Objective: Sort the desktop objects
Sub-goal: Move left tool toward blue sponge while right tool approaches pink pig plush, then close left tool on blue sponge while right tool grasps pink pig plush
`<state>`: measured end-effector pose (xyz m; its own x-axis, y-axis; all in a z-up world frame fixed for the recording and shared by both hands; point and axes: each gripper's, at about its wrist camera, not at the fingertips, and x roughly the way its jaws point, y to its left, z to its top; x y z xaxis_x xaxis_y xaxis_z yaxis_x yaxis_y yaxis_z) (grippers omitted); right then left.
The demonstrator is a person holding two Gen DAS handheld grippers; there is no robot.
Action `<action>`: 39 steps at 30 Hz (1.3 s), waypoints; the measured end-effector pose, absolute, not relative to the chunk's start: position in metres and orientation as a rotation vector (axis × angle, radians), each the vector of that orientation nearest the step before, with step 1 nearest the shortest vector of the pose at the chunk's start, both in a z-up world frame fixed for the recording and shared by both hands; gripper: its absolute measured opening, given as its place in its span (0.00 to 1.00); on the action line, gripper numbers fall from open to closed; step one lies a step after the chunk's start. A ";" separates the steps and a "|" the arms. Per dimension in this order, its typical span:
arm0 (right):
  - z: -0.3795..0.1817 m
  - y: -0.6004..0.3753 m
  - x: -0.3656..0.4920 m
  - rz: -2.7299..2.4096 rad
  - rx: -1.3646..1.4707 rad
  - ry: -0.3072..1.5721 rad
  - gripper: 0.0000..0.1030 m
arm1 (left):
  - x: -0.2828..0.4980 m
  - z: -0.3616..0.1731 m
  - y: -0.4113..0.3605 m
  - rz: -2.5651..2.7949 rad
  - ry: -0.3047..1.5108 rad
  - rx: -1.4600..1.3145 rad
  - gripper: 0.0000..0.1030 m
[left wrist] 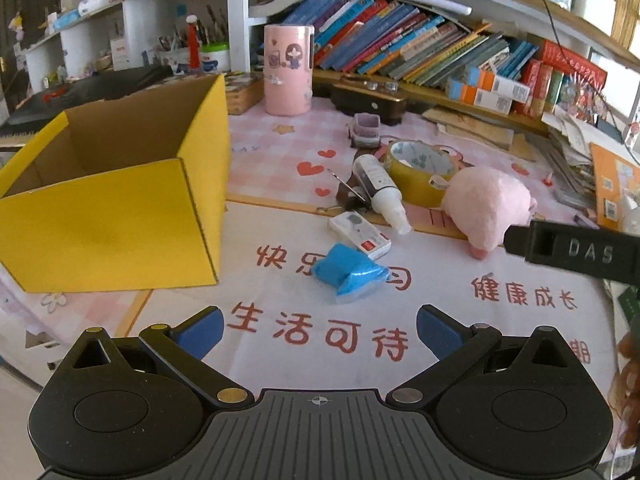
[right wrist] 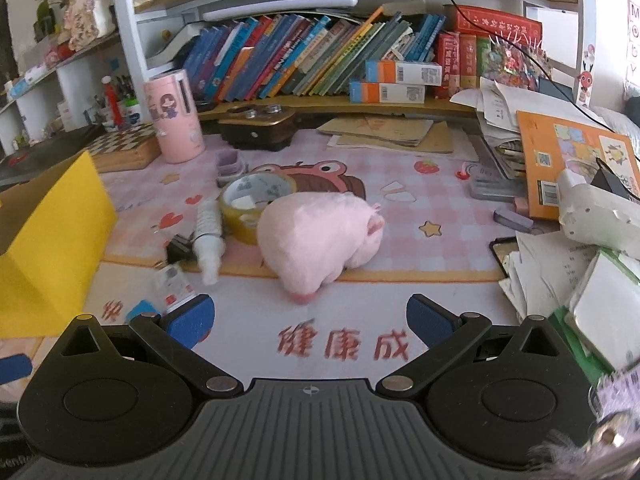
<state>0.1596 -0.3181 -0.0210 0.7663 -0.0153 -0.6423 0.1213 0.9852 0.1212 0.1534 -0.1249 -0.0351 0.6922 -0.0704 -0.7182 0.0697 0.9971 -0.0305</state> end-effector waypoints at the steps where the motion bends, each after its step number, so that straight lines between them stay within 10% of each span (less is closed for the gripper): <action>1: -0.022 -0.321 0.164 -0.076 0.160 0.695 1.00 | 0.158 -0.036 -0.127 -0.075 0.804 0.002 1.00; 13: -0.032 -0.335 0.208 -0.059 0.140 0.722 1.00 | 0.201 -0.056 -0.148 -0.047 0.830 0.005 0.98; 31: -0.045 -0.335 0.240 0.017 0.108 0.748 1.00 | 0.221 -0.077 -0.164 -0.013 0.840 0.030 0.41; 39: -0.053 -0.337 0.255 0.007 0.084 0.753 1.00 | 0.202 -0.057 -0.144 -0.031 0.805 -0.037 0.36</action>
